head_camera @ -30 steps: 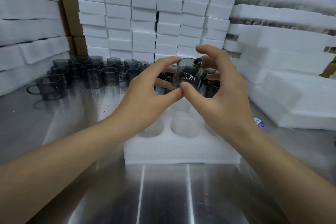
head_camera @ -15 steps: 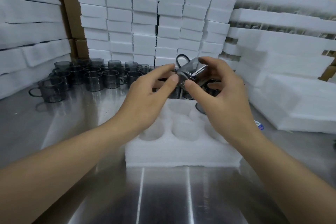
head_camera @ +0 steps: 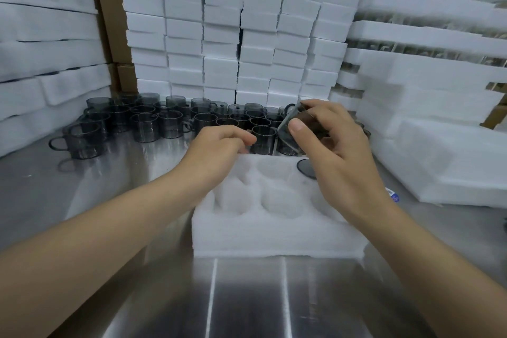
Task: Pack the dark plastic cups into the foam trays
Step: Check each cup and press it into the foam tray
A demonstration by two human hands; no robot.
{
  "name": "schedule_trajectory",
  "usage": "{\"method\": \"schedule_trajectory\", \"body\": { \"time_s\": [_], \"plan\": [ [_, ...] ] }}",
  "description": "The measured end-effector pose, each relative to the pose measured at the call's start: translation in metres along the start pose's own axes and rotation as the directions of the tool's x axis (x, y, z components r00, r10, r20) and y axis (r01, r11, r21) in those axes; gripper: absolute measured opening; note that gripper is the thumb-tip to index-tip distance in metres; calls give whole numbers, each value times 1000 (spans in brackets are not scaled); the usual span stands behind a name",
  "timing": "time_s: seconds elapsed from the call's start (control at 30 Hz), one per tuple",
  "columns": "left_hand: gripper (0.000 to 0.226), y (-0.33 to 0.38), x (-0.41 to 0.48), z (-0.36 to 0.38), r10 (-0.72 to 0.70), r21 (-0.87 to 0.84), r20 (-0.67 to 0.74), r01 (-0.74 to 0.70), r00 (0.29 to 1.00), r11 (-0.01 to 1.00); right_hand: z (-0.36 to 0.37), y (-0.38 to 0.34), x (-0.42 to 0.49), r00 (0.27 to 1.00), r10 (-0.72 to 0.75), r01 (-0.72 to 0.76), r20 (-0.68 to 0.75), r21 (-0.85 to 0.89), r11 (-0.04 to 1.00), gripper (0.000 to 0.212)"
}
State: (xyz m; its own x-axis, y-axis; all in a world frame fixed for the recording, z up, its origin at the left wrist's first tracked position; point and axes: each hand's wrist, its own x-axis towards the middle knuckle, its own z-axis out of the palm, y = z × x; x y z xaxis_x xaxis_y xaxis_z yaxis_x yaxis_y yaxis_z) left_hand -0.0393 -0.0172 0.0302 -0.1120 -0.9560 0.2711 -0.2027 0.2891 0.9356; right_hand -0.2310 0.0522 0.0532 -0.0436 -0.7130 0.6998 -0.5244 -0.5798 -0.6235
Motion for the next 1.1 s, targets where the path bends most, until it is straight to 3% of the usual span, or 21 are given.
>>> {"method": "schedule_trajectory", "body": {
  "time_s": [0.17,0.4,0.6,0.8,0.97,1.1],
  "plan": [
    [37,-11,5,-16,42,71,164,-55,985,996,-5,-5,0,999,36,-38,27,87,996,4],
    [44,-25,11,-17,76,-16,190,-74,979,997,-8,-18,-2,987,29,-32,155,11,999,40],
    [31,-24,15,-25,49,107,329,-89,943,990,-32,-8,12,994,102,-98,-35,108,989,36],
    [32,-19,19,-33,56,135,336,-107,940,985,-57,6,21,979,158,-142,-132,125,982,30],
    [30,-17,20,-48,52,200,343,-127,938,972,-53,3,17,996,88,-87,-18,82,993,29],
    [25,-18,25,-61,36,190,325,-103,945,976,-43,-4,11,980,87,-95,179,33,995,27]
  ]
}}
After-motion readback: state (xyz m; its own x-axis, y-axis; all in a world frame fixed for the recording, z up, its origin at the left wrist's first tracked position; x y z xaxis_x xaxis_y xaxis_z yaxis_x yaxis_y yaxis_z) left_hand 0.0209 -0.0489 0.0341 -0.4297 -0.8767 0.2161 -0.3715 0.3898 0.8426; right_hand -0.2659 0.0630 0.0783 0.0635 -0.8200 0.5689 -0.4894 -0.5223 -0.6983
